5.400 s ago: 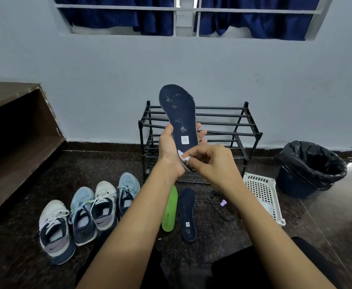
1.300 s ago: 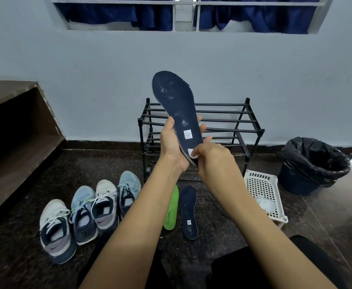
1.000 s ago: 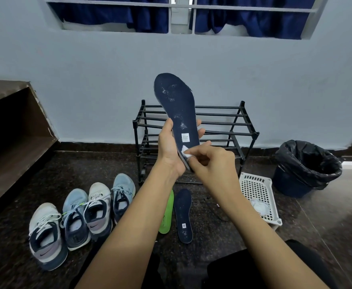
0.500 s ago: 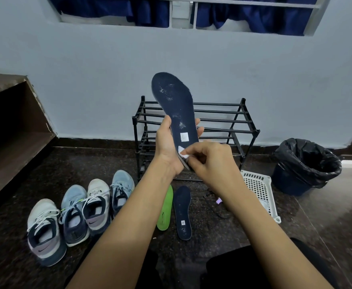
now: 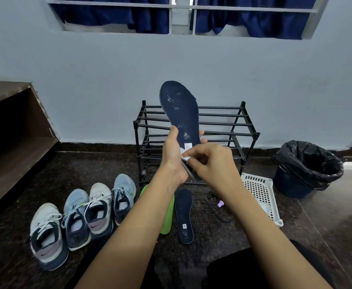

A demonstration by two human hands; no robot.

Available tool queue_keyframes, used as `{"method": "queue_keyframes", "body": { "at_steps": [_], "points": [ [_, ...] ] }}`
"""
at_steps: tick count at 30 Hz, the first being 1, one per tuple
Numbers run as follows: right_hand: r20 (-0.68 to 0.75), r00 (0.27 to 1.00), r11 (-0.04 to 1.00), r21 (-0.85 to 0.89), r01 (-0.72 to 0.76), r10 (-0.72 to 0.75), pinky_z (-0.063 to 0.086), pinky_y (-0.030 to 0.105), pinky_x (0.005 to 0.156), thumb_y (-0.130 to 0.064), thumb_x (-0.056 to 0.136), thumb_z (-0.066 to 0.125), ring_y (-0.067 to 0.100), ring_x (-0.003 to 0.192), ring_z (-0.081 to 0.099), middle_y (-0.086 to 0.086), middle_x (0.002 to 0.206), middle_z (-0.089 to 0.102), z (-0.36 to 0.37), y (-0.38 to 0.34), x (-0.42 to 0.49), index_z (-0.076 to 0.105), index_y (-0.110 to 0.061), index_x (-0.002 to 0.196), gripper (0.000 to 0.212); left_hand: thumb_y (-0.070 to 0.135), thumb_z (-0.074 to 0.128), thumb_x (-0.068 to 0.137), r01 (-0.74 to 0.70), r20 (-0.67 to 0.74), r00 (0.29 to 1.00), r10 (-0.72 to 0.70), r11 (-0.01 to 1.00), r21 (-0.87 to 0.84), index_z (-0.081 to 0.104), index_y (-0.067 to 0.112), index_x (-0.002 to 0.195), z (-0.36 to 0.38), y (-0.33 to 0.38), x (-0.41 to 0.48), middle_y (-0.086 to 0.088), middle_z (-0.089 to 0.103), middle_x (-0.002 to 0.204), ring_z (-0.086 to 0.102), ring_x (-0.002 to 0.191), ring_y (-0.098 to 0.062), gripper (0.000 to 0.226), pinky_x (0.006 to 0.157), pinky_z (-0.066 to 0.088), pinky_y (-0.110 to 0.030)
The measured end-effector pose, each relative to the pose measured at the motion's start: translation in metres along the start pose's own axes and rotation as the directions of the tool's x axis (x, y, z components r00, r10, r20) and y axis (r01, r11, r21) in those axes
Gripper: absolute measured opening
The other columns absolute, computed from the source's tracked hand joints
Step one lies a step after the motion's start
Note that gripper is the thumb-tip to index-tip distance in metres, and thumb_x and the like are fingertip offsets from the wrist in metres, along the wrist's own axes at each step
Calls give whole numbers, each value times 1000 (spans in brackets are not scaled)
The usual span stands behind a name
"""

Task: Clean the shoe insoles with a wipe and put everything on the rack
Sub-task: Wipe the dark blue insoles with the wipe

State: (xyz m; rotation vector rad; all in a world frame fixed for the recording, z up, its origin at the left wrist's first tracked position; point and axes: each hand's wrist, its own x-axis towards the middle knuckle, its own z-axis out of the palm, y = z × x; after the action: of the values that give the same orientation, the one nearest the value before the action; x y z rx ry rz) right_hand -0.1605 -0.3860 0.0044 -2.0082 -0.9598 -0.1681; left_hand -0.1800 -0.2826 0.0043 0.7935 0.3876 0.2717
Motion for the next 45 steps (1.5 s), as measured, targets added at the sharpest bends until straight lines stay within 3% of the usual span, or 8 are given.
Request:
{"method": "queue_keyframes", "body": {
  "at_steps": [5,10,16,23,31,40,42,45],
  "points": [
    [-3,1000,999,37,-7,7,42,3,64,-5,77,69,-2,66,60,-10,71,68,1,3,-3,76,-20,86,19,54,29,102,-28,-14,1000,28,998,-48,68,5,102,-1,2,3,-5,70,89,66,69,-16,62,56,55,-24],
    [-132,989,998,-16,62,-63,39,0,68,2,76,67,-5,71,56,-4,78,71,5,8,-1,76,-14,85,20,61,32,98,49,-21,999,-48,998,39,74,8,94,5,-15,-3,-5,74,88,70,75,-16,67,71,55,-30],
    [-38,999,1000,4,-16,16,36,-1,65,-2,79,67,-16,63,53,-11,72,64,-1,9,-1,75,-14,87,17,59,33,98,110,-20,994,-109,993,37,73,8,96,4,-13,0,-5,74,87,70,72,-18,65,68,55,-29],
    [-58,998,998,50,28,-26,38,0,65,0,78,66,-10,69,58,-9,73,67,8,9,-7,75,-13,85,17,53,33,101,1,-28,1000,-2,1000,-26,71,7,94,-1,-3,5,-8,72,87,68,71,-18,61,61,55,-27],
    [-159,987,1000,7,2,0,41,3,69,-1,78,66,4,69,61,-4,79,71,6,12,-1,75,-17,86,20,59,33,98,131,-27,991,-129,989,72,72,9,101,5,-21,-8,-10,73,97,69,86,-23,63,74,54,-33],
    [-63,998,996,86,-17,23,39,1,62,-3,80,66,-5,70,60,-11,70,68,9,3,-8,75,-16,85,17,52,32,101,59,-39,997,-60,997,-42,71,6,87,-2,-1,2,-8,73,79,68,68,-17,62,57,55,-24],
    [-99,995,996,93,7,2,37,0,62,1,80,64,-12,65,57,-20,66,60,14,3,-8,75,-13,86,19,53,32,101,42,-54,998,-44,998,-44,71,7,86,-2,-2,2,-7,73,79,68,71,-17,62,60,55,-25],
    [-166,986,998,53,34,-25,37,0,67,4,78,64,-13,62,54,-8,75,68,19,8,-3,74,-13,87,22,55,33,100,61,-75,995,-63,998,-20,73,7,98,0,-9,-2,-7,74,94,69,81,-18,62,72,55,-29]
  ]
}}
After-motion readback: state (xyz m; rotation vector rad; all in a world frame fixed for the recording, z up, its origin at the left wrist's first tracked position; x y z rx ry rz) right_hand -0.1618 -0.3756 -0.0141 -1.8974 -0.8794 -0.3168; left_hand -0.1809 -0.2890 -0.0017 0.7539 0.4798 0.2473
